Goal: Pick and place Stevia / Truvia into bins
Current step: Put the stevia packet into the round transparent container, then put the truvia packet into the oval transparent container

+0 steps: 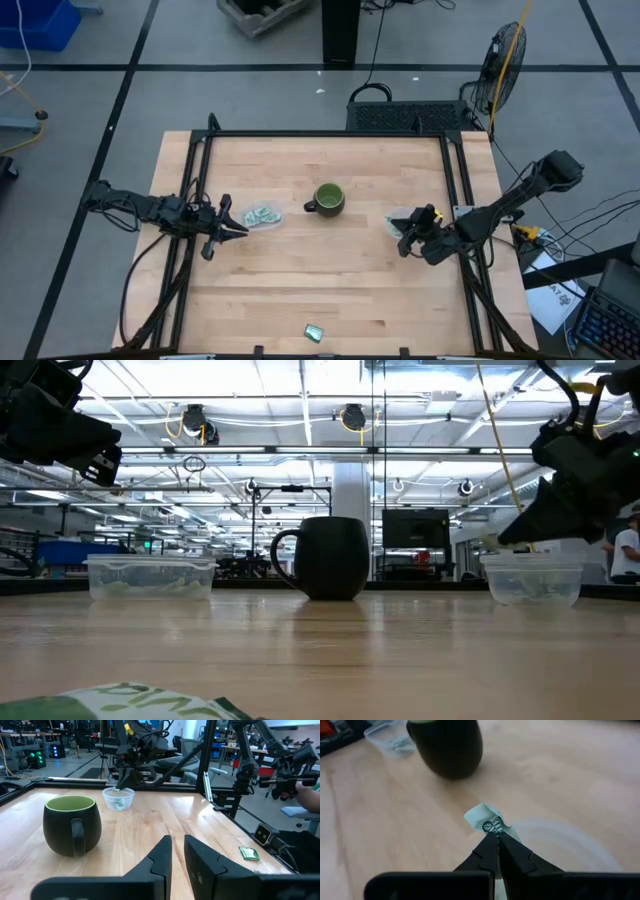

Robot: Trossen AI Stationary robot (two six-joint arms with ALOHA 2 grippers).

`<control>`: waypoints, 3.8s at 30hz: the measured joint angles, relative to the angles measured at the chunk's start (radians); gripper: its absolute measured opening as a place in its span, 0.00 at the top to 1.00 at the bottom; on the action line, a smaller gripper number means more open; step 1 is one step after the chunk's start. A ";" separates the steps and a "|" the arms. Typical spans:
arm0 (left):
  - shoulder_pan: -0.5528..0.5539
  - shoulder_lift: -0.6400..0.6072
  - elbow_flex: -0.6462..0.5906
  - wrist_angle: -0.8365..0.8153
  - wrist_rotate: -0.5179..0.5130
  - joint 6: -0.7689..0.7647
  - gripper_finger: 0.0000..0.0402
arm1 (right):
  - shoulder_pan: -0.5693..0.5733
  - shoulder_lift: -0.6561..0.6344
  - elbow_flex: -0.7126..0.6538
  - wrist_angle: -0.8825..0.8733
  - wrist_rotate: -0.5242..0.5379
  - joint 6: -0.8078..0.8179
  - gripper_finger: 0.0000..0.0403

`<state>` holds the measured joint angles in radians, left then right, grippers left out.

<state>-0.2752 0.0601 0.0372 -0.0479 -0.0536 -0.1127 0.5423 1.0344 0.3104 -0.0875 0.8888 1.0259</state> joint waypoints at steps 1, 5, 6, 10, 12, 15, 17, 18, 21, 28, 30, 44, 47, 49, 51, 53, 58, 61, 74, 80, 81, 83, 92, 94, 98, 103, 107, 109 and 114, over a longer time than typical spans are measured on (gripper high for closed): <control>0.000 0.000 0.000 0.000 0.000 0.000 0.86 | 0.000 -0.004 -0.006 0.000 -0.021 0.013 0.99; 0.000 0.000 0.000 0.000 0.000 0.000 0.86 | 0.000 -0.006 -0.026 0.000 -0.053 0.040 0.99; 0.000 0.000 0.000 0.000 0.000 0.000 0.86 | 0.000 -0.006 -0.030 0.000 -0.056 0.042 0.99; 0.000 0.000 0.000 0.000 0.000 0.000 0.86 | 0.000 -0.006 -0.032 0.001 -0.056 0.086 0.95; 0.000 0.000 0.000 0.000 0.000 0.000 0.86 | 0.000 -0.006 -0.032 0.000 -0.056 0.086 0.91; 0.000 0.000 0.000 0.000 0.000 0.000 0.86 | 0.000 -0.006 -0.032 0.001 -0.054 0.075 0.84; 0.000 0.000 0.000 0.000 0.000 0.000 0.86 | 0.000 -0.006 -0.032 0.003 -0.052 0.065 0.79; 0.000 0.000 0.000 0.000 0.000 0.000 0.86 | 0.000 -0.006 -0.032 0.007 -0.052 0.062 0.77; 0.000 0.000 0.000 0.000 0.000 0.000 0.86 | 0.000 -0.015 -0.032 0.009 -0.051 0.055 0.72; 0.000 0.000 0.000 0.000 0.000 0.000 0.86 | 0.007 -0.056 -0.033 0.294 -0.072 -0.245 0.69; 0.000 0.000 0.000 0.000 0.000 0.000 0.86 | 0.012 -0.046 -0.033 0.490 -0.143 -0.401 0.69; 0.000 0.000 0.000 0.000 0.000 0.000 0.86 | -0.008 0.241 0.029 0.948 -0.504 -0.628 0.75; 0.000 0.000 0.000 0.000 0.000 0.000 0.86 | -0.013 0.323 0.092 0.948 -0.526 -0.690 0.75; 0.000 0.000 0.000 0.000 0.000 0.000 0.86 | -0.017 0.351 0.124 0.944 -0.535 -0.699 0.76; 0.000 0.000 0.000 0.000 0.000 0.000 0.86 | -0.025 0.367 0.149 0.948 -0.576 -0.701 0.77; 0.000 0.000 0.000 0.000 0.000 0.000 0.86 | -0.026 0.389 0.169 0.949 -0.592 -0.699 0.77; 0.000 0.000 0.000 0.000 0.000 0.000 0.86 | -0.026 0.345 0.163 0.898 -0.605 -0.728 0.83; 0.000 0.000 0.000 0.000 0.000 0.000 0.86 | -0.023 0.251 0.121 0.835 -0.604 -0.727 0.94; 0.000 0.000 0.000 0.000 0.000 0.000 0.86 | 0.024 -0.185 -0.245 0.970 -0.473 -0.726 1.00; 0.000 0.000 0.000 0.001 0.000 0.000 0.86 | 0.023 -0.250 -0.291 0.975 -0.476 -0.755 1.00; 0.000 0.000 0.000 0.001 0.000 0.000 0.86 | 0.023 -0.257 -0.291 0.966 -0.493 -0.758 1.00; 0.000 0.000 0.000 0.001 0.000 0.000 0.86 | 0.023 -0.275 -0.291 0.987 -0.543 -0.777 1.00; 0.000 0.000 0.000 0.001 0.000 0.000 0.86 | -0.018 -0.405 -0.293 0.912 -0.514 -0.934 1.00; 0.000 0.000 0.000 0.001 0.000 0.000 0.86 | -0.049 -0.433 -0.293 0.841 -0.529 -0.931 1.00; 0.000 0.000 0.000 0.001 0.000 0.000 0.86 | -0.114 -0.494 -0.294 0.742 -0.672 -0.898 1.00; 0.000 0.000 0.000 0.003 -0.002 0.010 0.86 | -0.165 -0.587 -0.294 0.671 -0.710 -0.907 1.00; 0.000 0.000 -0.002 0.019 -0.034 0.035 0.86 | -0.197 -0.663 -0.295 0.567 -0.711 -0.904 1.00; 0.000 0.000 -0.002 0.022 -0.037 0.025 0.86 | -0.206 -0.701 -0.295 0.525 -0.727 -0.901 1.00; 0.000 0.000 -0.002 0.036 -0.039 0.027 0.86 | -0.215 -0.772 -0.295 0.520 -0.734 -0.901 1.00</control>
<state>-0.2749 0.0601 0.0348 -0.0118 -0.0929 -0.0861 0.3269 0.2623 0.0154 0.4328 0.1550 0.1245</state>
